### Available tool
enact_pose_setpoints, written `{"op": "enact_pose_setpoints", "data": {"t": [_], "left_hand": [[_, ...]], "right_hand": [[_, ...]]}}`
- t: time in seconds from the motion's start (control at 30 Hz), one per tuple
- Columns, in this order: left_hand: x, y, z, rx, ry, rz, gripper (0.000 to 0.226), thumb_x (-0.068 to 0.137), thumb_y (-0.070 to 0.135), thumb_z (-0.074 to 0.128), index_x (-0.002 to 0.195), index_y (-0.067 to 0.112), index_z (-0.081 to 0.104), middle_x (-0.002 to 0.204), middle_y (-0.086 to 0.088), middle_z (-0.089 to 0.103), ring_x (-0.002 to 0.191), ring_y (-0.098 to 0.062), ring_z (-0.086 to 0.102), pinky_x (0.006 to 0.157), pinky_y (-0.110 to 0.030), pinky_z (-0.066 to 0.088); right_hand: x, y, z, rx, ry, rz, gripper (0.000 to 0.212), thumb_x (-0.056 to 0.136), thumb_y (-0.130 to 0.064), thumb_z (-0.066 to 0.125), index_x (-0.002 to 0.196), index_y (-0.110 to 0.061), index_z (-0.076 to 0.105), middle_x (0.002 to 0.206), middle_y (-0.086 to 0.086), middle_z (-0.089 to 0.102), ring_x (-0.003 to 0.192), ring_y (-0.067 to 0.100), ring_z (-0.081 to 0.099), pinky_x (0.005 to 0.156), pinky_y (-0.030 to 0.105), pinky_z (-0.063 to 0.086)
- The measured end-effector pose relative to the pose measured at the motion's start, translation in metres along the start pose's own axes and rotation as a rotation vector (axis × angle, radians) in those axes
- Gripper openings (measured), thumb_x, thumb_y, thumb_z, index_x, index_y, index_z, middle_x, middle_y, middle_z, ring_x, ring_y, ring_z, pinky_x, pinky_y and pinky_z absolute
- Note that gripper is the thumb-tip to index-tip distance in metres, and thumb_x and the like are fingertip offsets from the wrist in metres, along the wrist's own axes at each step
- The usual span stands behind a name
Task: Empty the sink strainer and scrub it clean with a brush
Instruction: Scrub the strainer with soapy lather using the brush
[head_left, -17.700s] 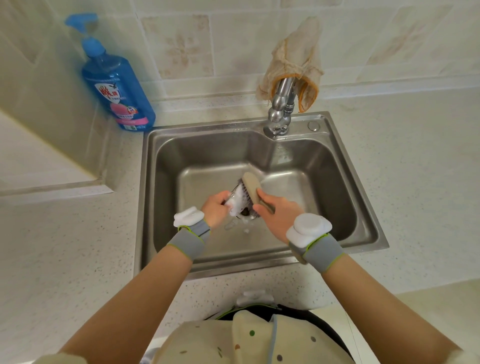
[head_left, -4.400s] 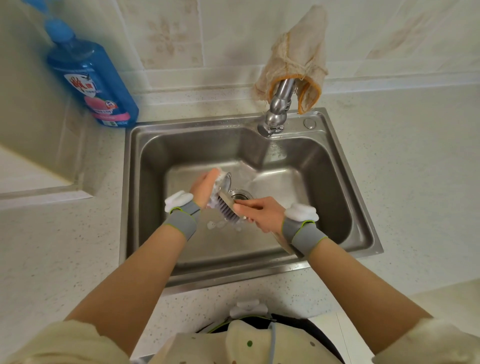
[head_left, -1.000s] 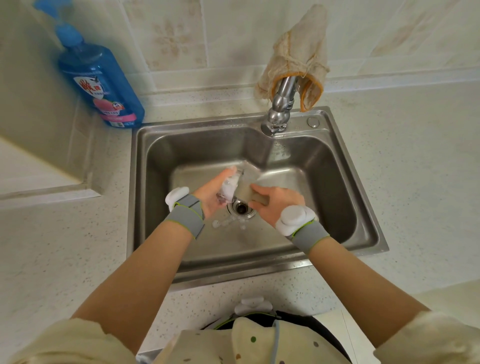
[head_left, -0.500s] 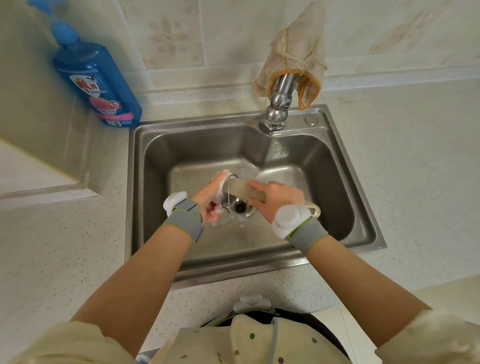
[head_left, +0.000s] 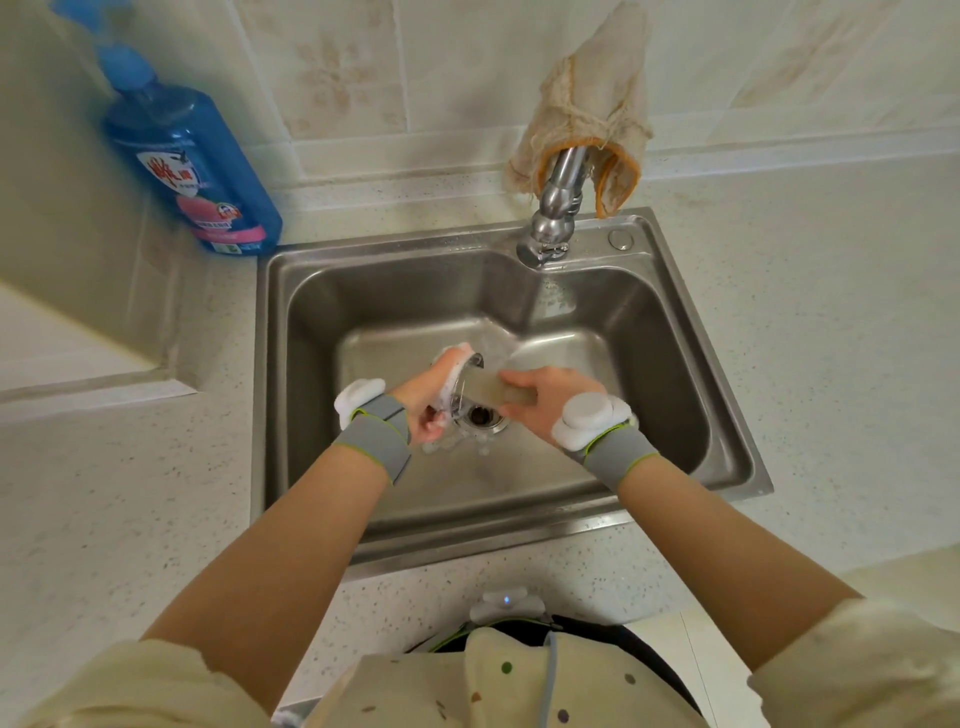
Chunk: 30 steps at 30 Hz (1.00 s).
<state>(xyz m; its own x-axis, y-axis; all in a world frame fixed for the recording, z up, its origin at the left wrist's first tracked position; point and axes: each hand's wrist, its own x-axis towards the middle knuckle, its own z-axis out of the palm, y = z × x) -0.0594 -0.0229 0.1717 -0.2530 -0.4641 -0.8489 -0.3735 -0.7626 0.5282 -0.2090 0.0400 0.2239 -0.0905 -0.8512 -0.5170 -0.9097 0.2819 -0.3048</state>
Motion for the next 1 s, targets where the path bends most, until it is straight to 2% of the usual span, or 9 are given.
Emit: {"op": "enact_pose_setpoints", "data": {"t": [0.1, 0.2, 0.3, 0.4, 0.47, 0.57, 0.67, 0.9, 1.0], "left_hand": [[0.001, 0.001, 0.001, -0.099, -0.033, 0.003, 0.050, 0.074, 0.070, 0.043, 0.060, 0.021, 0.039, 0.037, 0.005, 0.036, 0.026, -0.008, 0.025, 0.033, -0.009, 0.017], [0.004, 0.005, -0.001, -0.075, 0.034, 0.063, 0.045, 0.073, 0.070, 0.045, 0.068, 0.026, 0.044, 0.043, 0.004, 0.034, 0.027, -0.008, 0.026, 0.034, -0.009, 0.018], [0.004, 0.005, -0.001, -0.037, 0.064, 0.103, 0.046, 0.067, 0.072, 0.051, 0.063, 0.026, 0.046, 0.048, 0.003, 0.036, 0.032, -0.008, 0.026, 0.036, -0.010, 0.019], [0.003, 0.008, -0.003, -0.008, 0.049, 0.108, 0.052, 0.074, 0.069, 0.045, 0.052, 0.022, 0.043, 0.035, 0.006, 0.040, 0.029, -0.007, 0.027, 0.038, -0.012, 0.019], [0.003, 0.010, -0.005, -0.002, 0.026, 0.104, 0.052, 0.074, 0.070, 0.043, 0.052, 0.022, 0.040, 0.034, 0.006, 0.039, 0.028, -0.007, 0.027, 0.037, -0.011, 0.019], [0.001, 0.006, -0.002, -0.056, -0.010, 0.074, 0.046, 0.071, 0.067, 0.044, 0.055, 0.024, 0.039, 0.038, 0.007, 0.038, 0.028, -0.008, 0.024, 0.036, -0.010, 0.016], [-0.002, 0.007, 0.002, -0.165, -0.041, 0.050, 0.041, 0.075, 0.060, 0.046, 0.055, 0.025, 0.043, 0.041, 0.008, 0.040, 0.032, -0.008, 0.026, 0.038, -0.013, 0.017], [-0.001, 0.005, -0.004, -0.303, -0.103, 0.229, 0.032, 0.088, 0.047, 0.048, 0.074, 0.020, 0.055, 0.049, 0.002, 0.046, 0.034, -0.009, 0.038, 0.033, -0.014, 0.025], [0.001, -0.001, -0.013, -0.135, -0.122, 0.268, 0.032, 0.084, 0.051, 0.051, 0.069, 0.022, 0.049, 0.039, 0.007, 0.042, 0.031, -0.006, 0.032, 0.031, -0.012, 0.022]], "right_hand": [[-0.004, -0.004, -0.007, -0.231, 0.152, -0.077, 0.047, 0.095, -0.041, 0.044, 0.141, -0.042, 0.033, 0.126, 0.001, 0.056, 0.117, 0.026, 0.055, 0.091, 0.033, 0.044], [-0.010, -0.005, 0.008, -0.123, 0.081, -0.042, 0.048, 0.094, -0.042, 0.045, 0.141, -0.042, 0.033, 0.125, 0.002, 0.058, 0.116, 0.027, 0.056, 0.093, 0.033, 0.044], [-0.006, -0.001, 0.020, 0.400, -0.071, 0.068, 0.049, 0.088, -0.039, 0.059, 0.135, -0.032, 0.049, 0.117, -0.001, 0.066, 0.109, 0.020, 0.060, 0.093, 0.023, 0.046], [-0.003, 0.002, 0.025, 0.921, -0.178, 0.155, 0.044, 0.084, -0.023, 0.068, 0.127, -0.015, 0.061, 0.076, -0.003, 0.060, 0.062, 0.005, 0.048, 0.057, 0.012, 0.034], [0.001, 0.007, 0.026, 0.862, -0.161, 0.135, 0.045, 0.084, -0.023, 0.069, 0.128, -0.017, 0.060, 0.091, 0.001, 0.066, 0.074, 0.006, 0.057, 0.067, 0.012, 0.040], [0.004, 0.016, 0.017, 0.372, 0.010, 0.071, 0.049, 0.084, -0.038, 0.064, 0.132, -0.039, 0.050, 0.125, -0.003, 0.063, 0.117, 0.019, 0.058, 0.100, 0.026, 0.045], [0.001, 0.015, 0.003, 0.050, 0.134, -0.018, 0.048, 0.090, -0.044, 0.052, 0.136, -0.047, 0.039, 0.120, -0.001, 0.060, 0.114, 0.027, 0.057, 0.097, 0.034, 0.046], [0.002, 0.007, 0.027, 0.524, -0.039, 0.088, 0.046, 0.084, -0.039, 0.064, 0.129, -0.034, 0.055, 0.127, -0.002, 0.064, 0.119, 0.015, 0.058, 0.106, 0.026, 0.042], [0.007, 0.004, 0.026, 0.934, -0.107, 0.172, 0.040, 0.086, -0.021, 0.066, 0.125, -0.015, 0.061, 0.079, 0.001, 0.066, 0.061, 0.000, 0.060, 0.059, 0.007, 0.045]]}}
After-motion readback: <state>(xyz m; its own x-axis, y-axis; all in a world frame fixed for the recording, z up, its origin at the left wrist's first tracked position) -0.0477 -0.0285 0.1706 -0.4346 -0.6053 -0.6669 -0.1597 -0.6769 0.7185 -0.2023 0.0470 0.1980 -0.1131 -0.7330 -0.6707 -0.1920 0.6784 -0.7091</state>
